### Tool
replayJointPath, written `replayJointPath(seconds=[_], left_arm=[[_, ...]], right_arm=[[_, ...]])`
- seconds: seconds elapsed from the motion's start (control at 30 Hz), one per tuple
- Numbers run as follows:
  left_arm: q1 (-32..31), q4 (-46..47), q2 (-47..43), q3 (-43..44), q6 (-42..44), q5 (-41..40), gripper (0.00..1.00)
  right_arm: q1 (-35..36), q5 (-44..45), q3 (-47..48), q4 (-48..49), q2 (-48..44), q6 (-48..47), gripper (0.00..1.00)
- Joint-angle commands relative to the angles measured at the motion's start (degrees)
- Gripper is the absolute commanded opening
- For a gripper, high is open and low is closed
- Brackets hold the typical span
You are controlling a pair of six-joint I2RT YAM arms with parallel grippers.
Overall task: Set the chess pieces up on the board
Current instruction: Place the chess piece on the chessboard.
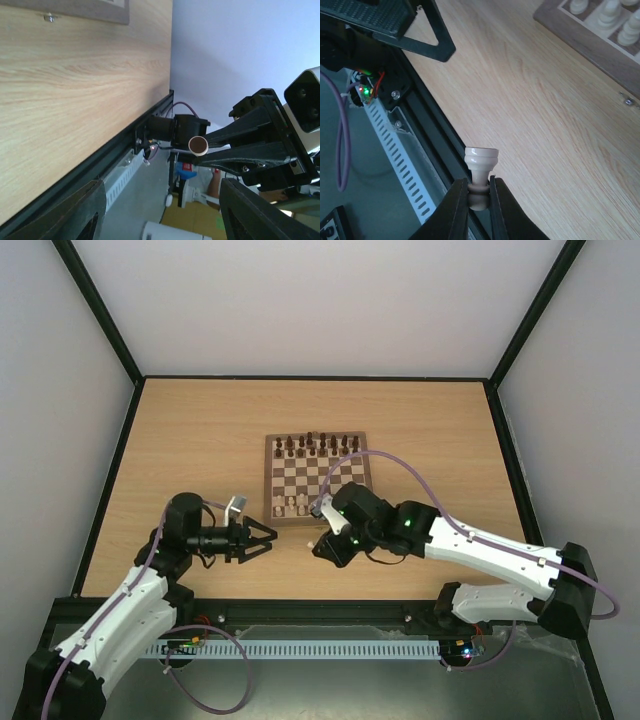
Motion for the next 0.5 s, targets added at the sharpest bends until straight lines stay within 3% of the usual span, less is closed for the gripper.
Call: replayJointPath(seconds=[0.0, 0.47], left_arm=[[0.2, -3.2, -0.1, -0.2, -0.9, 6.1, 0.65], [-0.3, -3.6, 0.0, -0.4, -1.9, 8.2, 0.7]], right_arm=[[1.9, -0.5, 0.5, 1.4, -0.3, -1.3, 0.11], [6.8, -1.4, 7.1, 8.0, 9.4, -4.6, 0.11]])
